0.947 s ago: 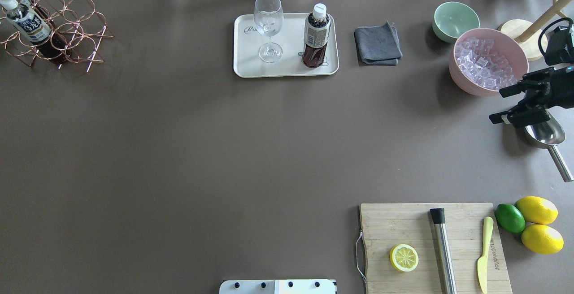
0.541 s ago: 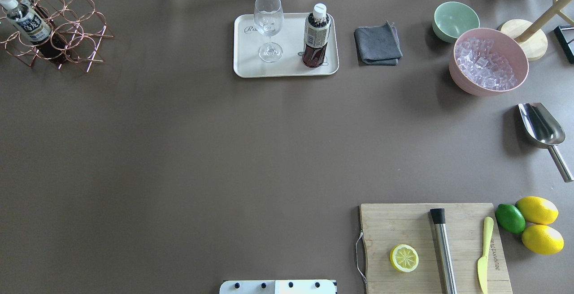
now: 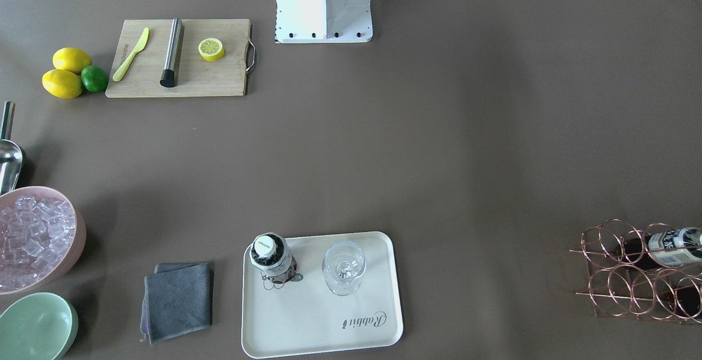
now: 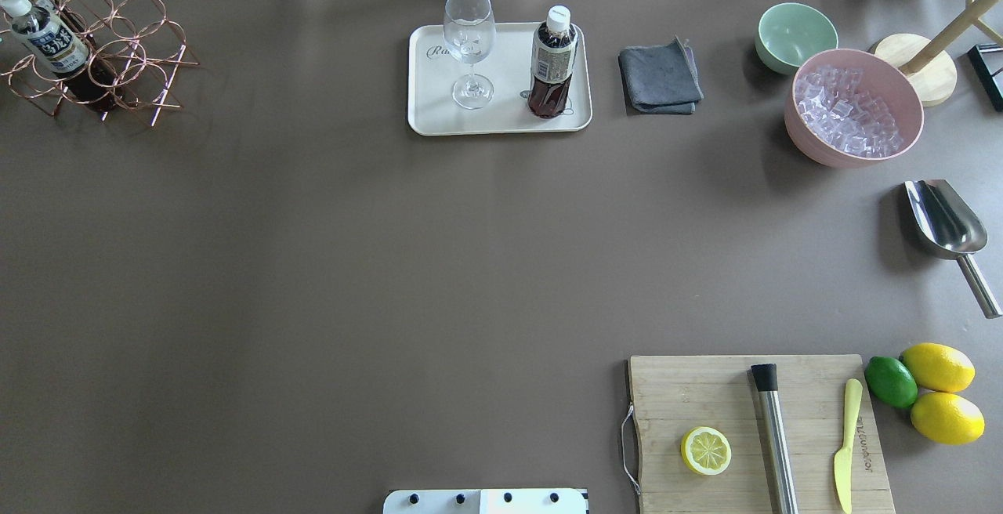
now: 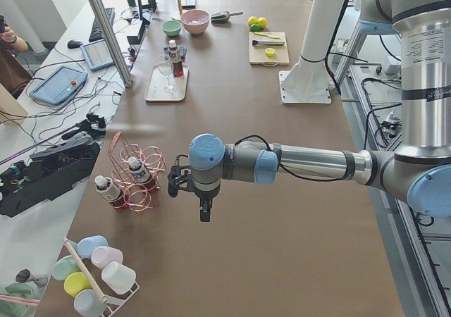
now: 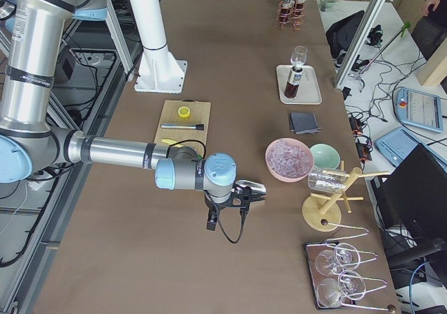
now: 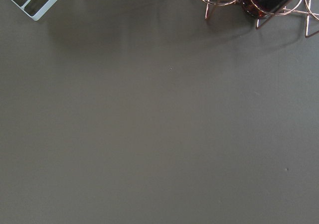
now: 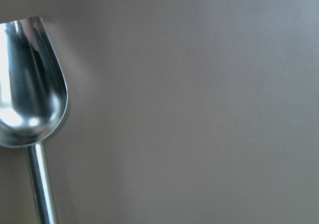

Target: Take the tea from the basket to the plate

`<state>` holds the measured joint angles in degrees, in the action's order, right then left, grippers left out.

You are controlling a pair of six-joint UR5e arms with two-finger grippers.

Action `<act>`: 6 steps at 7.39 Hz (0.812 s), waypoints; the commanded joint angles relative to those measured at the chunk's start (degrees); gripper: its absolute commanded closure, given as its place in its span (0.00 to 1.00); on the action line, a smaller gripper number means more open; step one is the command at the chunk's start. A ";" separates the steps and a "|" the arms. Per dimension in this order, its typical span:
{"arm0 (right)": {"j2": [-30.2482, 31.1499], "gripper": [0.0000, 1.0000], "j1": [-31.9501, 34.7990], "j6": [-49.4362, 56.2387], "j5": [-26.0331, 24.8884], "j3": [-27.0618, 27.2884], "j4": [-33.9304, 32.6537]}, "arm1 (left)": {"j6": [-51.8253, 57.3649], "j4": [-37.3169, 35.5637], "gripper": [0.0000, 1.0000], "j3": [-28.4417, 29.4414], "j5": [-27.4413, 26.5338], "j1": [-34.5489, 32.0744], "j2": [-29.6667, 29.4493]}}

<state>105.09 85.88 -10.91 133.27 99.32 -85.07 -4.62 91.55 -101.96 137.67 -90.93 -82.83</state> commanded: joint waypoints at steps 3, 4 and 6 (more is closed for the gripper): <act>-3.22 0.00 0.69 -0.08 -3.28 0.35 -6.08 | 0.84 0.29 0.02 -1.31 -0.20 -0.30 0.21; -4.44 0.00 0.87 -0.08 -2.76 0.35 -6.51 | 0.84 0.29 0.02 -1.39 -0.20 -0.30 0.82; -4.46 0.00 0.87 -0.08 -2.67 -0.26 -6.08 | 0.75 0.29 0.02 -1.22 -0.29 -0.30 0.83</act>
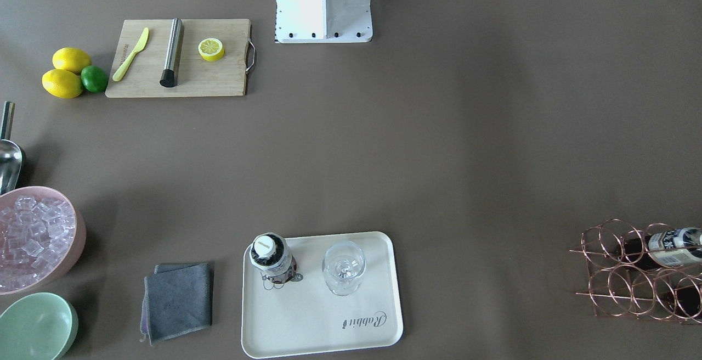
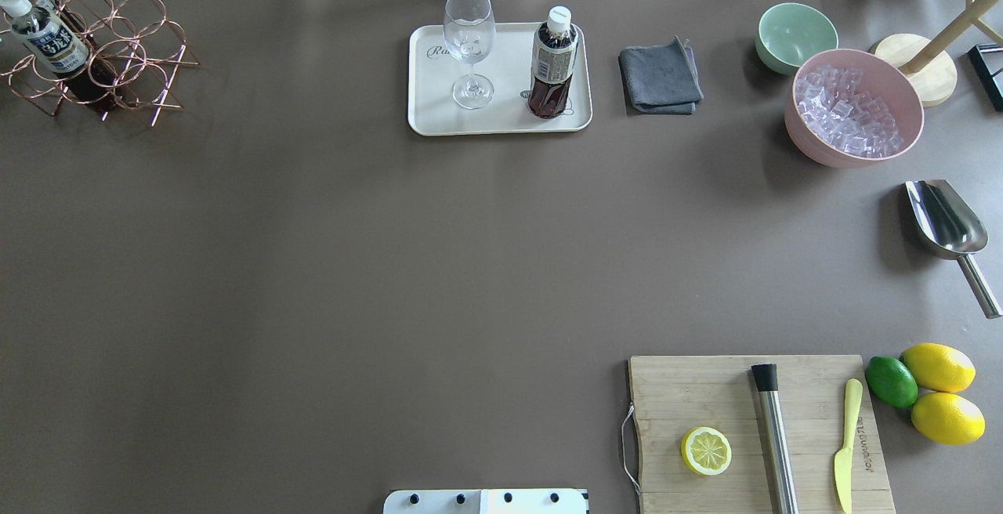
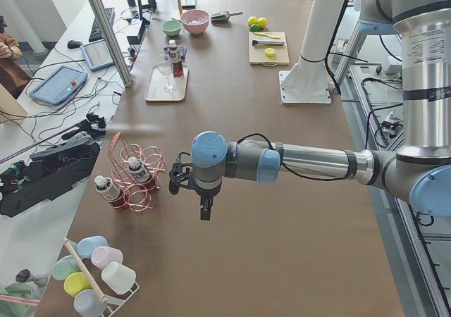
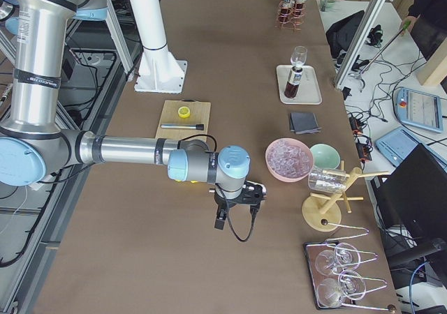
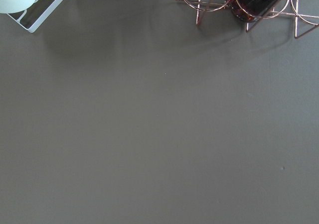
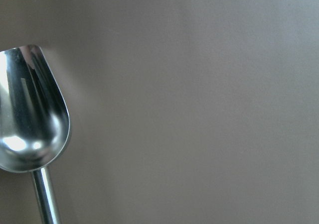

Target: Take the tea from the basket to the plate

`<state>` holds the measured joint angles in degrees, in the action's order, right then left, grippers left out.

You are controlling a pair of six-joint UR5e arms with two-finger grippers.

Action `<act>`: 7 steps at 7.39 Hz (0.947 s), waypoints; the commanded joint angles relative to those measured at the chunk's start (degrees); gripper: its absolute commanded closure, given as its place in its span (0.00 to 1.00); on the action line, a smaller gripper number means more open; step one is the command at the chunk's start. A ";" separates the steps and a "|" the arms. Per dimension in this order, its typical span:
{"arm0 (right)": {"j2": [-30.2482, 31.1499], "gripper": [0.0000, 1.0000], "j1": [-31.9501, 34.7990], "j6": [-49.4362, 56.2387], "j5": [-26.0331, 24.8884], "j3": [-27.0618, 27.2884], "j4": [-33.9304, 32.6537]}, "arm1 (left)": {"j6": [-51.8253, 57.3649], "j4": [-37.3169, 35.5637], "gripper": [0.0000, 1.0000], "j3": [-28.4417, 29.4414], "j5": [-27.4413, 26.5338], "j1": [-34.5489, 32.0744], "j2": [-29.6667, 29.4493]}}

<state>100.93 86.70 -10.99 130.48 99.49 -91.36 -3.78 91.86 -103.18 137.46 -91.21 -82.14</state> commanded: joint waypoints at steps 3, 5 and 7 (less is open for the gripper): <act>-0.29 0.00 0.05 0.09 -0.05 -0.44 0.30 | -0.08 -0.01 0.02 0.18 0.01 0.07 0.13; -0.29 0.00 0.05 0.09 0.04 -0.44 0.30 | -0.08 -0.01 0.02 0.18 0.01 -0.02 0.49; -0.21 0.00 0.05 0.09 0.03 -0.53 0.30 | -0.08 -0.01 0.02 -0.52 0.09 -0.54 1.19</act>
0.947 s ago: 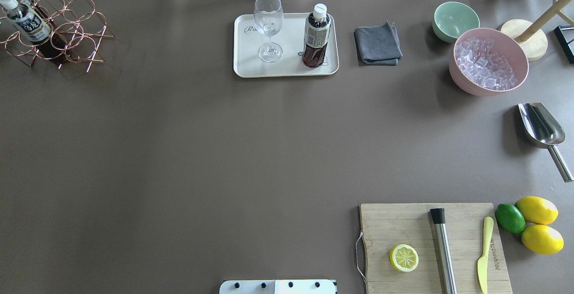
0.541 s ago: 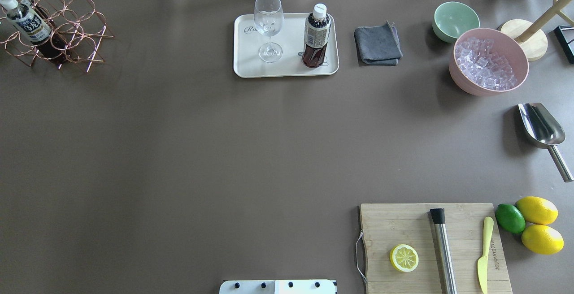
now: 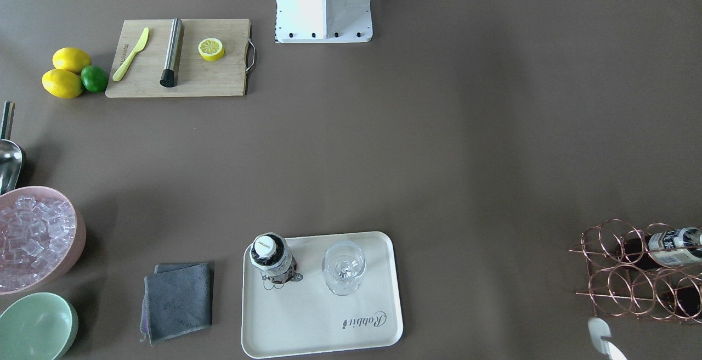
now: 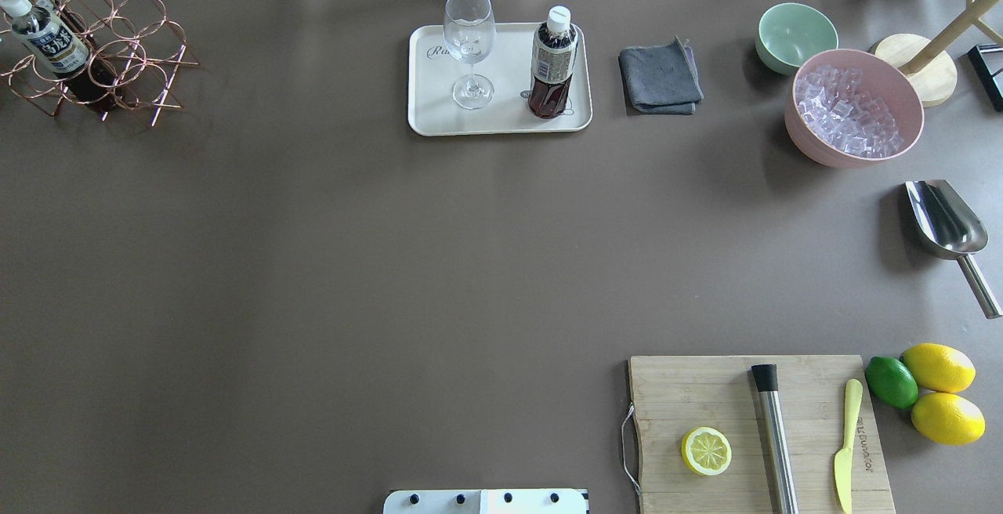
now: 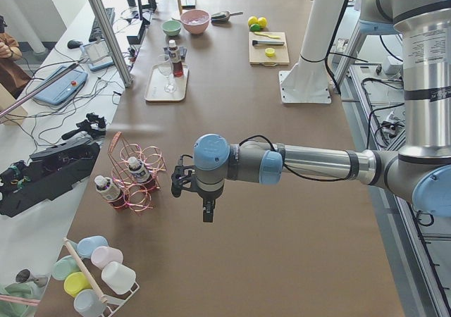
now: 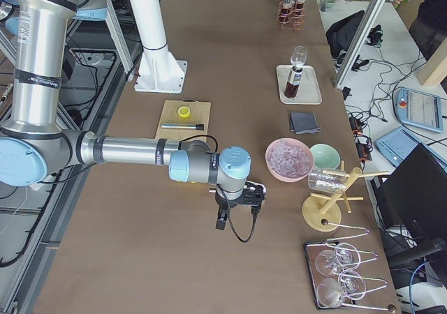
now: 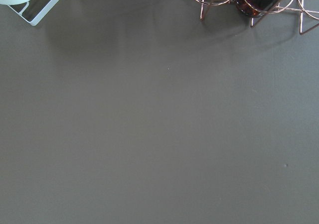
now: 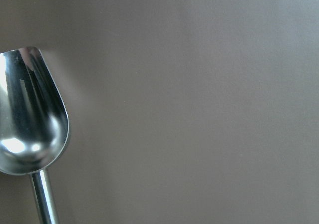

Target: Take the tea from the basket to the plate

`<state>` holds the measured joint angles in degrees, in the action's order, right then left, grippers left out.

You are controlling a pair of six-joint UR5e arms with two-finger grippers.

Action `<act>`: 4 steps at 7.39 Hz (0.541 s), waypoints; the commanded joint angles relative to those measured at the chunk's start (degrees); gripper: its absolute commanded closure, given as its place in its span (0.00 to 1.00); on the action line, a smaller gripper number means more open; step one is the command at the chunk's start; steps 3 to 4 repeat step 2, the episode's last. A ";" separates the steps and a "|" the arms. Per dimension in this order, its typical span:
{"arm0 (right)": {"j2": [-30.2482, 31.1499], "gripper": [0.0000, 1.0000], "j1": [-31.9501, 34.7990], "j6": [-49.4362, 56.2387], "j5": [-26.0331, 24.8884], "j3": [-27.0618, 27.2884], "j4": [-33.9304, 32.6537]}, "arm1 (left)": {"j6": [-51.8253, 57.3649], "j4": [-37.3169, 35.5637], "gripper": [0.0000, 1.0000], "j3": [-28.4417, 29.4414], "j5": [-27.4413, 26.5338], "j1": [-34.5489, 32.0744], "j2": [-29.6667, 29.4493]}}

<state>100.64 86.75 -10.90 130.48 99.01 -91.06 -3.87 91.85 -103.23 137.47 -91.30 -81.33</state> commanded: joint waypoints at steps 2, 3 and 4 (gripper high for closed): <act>0.08 0.00 0.00 0.00 -0.05 -0.05 0.00 | 0.00 0.00 0.02 -0.57 0.00 -0.72 1.51; 0.08 0.00 0.00 0.00 -0.05 -0.05 0.00 | 0.00 0.00 0.02 -0.57 0.00 -0.72 1.51; 0.08 0.00 0.00 0.00 -0.05 -0.05 0.00 | 0.00 0.00 0.02 -0.57 0.00 -0.72 1.51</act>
